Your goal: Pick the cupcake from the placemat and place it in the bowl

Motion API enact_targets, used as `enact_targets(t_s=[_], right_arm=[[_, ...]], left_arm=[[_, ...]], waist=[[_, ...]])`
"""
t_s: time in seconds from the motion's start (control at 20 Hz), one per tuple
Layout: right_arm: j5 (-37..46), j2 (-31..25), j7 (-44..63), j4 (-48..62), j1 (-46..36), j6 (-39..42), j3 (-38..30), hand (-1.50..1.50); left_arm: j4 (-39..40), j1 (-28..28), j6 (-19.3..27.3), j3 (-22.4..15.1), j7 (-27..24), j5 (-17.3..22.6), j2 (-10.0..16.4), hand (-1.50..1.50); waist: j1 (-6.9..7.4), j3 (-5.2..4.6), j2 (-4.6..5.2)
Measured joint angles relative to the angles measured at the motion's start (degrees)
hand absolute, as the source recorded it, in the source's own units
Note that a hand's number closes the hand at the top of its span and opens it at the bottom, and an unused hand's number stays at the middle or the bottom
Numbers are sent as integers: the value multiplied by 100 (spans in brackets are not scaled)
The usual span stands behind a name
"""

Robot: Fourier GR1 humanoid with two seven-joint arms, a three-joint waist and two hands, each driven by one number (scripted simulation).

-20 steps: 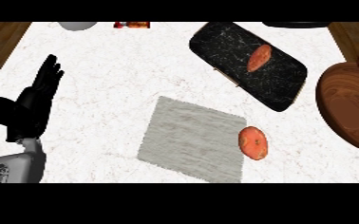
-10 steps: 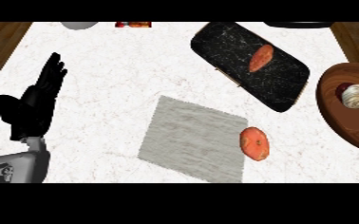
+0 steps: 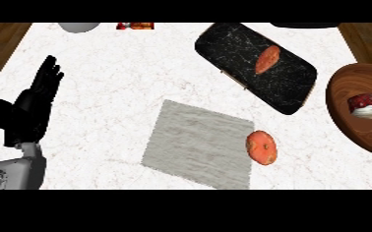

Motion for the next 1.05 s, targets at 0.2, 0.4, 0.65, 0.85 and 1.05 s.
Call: enact_targets(t_s=[0.2,0.4,0.65,0.85,1.05], right_arm=[[-711,-455,-183,441,95,631,-706,-150],[-1062,-1106,-371,984,484,1413,-1092,-150],[-1299,-1602,-1006,1622,1129,2271,-1405,-150],[-1501,-1944,-1070,1976,1501,2888,-1599,-150],[-1684,-2117,-1025,2049,1718,3121,-1738,-150]], left_arm=[[-55,90,15,-20,-31,-12,-46,0],[-162,176,-27,-16,8,20,-44,0],[-104,162,-54,24,-51,26,-19,0],[-135,129,-12,26,6,6,-35,0],[-34,162,-10,17,-92,4,-92,0]], waist=[[-17,-2,3],[-15,-2,6],[-20,6,22],[-26,16,21],[-35,20,19]])
